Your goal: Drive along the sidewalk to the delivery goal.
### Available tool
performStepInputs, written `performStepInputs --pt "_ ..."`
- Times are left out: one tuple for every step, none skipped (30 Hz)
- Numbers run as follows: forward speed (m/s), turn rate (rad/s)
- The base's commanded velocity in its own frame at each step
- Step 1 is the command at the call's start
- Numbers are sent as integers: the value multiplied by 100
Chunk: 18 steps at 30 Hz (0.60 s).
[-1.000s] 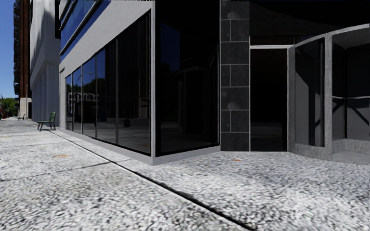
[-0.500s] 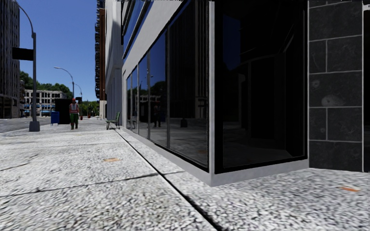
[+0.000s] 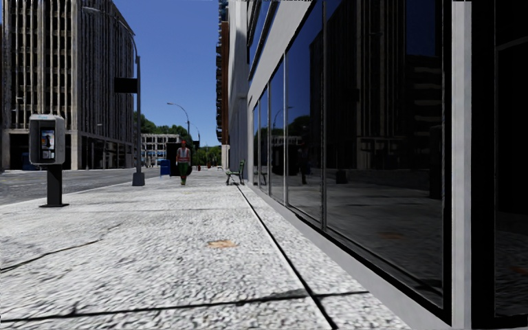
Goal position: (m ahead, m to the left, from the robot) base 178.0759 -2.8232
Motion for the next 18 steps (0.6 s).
performStepInputs --pt "178 0" --pt "178 0" --pt "178 0" --pt "178 0" --pt "178 0" --pt "178 0" --pt "178 0" --pt "178 0" --pt "178 0" --pt "178 0" --pt "178 0" --pt "178 0" --pt "178 0" --pt "178 0" --pt "200 0" --pt "200 0" --pt "200 4" --pt "200 45"
